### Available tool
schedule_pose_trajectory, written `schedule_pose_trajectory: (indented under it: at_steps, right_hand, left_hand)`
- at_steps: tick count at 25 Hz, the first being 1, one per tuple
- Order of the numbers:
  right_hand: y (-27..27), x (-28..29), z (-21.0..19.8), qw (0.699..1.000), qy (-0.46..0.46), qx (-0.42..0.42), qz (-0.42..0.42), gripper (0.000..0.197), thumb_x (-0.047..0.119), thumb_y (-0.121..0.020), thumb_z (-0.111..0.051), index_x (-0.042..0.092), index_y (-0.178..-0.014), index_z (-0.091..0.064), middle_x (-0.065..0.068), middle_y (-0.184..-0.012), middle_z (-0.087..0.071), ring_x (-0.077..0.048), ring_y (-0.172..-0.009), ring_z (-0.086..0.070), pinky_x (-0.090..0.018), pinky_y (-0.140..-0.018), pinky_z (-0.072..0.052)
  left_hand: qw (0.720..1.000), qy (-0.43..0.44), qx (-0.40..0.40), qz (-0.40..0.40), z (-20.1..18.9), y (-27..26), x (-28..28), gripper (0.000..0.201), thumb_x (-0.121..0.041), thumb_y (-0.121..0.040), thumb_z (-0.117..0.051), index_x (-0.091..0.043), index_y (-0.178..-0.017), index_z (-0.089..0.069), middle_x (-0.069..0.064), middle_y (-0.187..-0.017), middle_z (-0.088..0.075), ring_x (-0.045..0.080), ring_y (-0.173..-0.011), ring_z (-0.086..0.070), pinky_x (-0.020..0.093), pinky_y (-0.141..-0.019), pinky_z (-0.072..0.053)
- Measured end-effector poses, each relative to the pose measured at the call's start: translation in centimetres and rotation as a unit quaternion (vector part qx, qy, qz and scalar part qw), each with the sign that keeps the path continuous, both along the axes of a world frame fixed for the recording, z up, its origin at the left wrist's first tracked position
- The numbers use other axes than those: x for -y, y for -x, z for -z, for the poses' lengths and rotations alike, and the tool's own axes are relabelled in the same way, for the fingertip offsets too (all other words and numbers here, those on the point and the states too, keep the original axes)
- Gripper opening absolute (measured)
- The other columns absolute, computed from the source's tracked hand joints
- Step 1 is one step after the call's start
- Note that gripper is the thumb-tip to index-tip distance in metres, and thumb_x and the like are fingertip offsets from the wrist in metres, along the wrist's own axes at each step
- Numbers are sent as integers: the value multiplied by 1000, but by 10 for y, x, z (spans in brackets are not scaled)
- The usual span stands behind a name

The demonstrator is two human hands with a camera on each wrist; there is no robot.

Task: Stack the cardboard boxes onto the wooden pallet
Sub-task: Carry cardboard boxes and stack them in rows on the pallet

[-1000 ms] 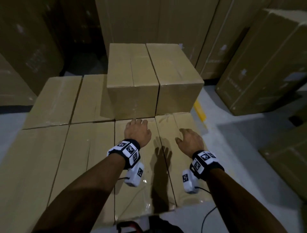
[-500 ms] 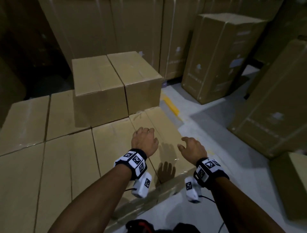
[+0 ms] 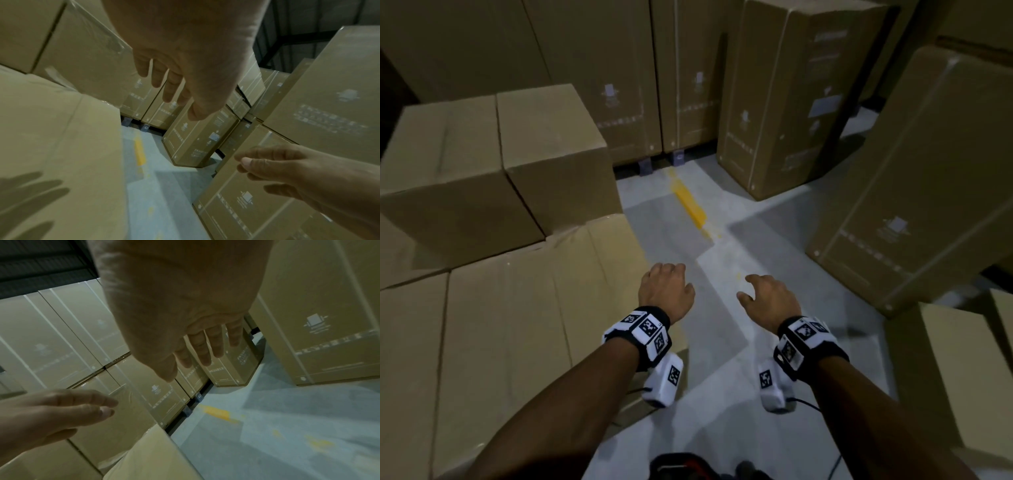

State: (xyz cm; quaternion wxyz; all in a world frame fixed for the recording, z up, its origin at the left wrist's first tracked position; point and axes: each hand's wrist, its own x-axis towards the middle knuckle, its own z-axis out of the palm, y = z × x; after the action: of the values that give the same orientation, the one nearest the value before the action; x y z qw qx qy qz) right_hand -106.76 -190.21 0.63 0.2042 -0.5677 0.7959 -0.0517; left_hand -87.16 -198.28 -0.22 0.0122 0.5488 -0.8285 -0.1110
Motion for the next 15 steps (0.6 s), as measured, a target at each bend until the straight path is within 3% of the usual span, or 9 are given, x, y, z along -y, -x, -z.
schedule_pose_trajectory:
  at_steps: [4,10,15]
  right_hand:
    - [79,20,-7,999,-10,6,-33,55,43,-101,-49,15,-148,-42,-13,-146,-48,-33,-133,-46,-43,-107,-40]
    - [150,84,2,997,-21,0,-69,55,43,-101,-48,16,-149,-40,-11,-148,-46,-32,-134,-44,-42,-107,-39]
    - [204,192,27,993,-17,-13,-116,59,44,-101,-47,18,-152,-34,-9,-154,-38,-31,-138,-39,-42,-109,-37]
  left_hand:
    - [999,-21,17,-26,1,76,10,48,-38,-99,-41,-13,-140,-46,10,-138,-54,29,-130,-44,38,-105,-38]
    - [999,-21,28,-40,16,143,63,48,-38,-100,-41,-14,-141,-46,8,-139,-53,28,-130,-43,36,-104,-36]
    - [996,-48,35,-71,50,192,154,54,-44,-100,-31,-15,-144,-43,7,-145,-47,28,-135,-38,37,-108,-31]
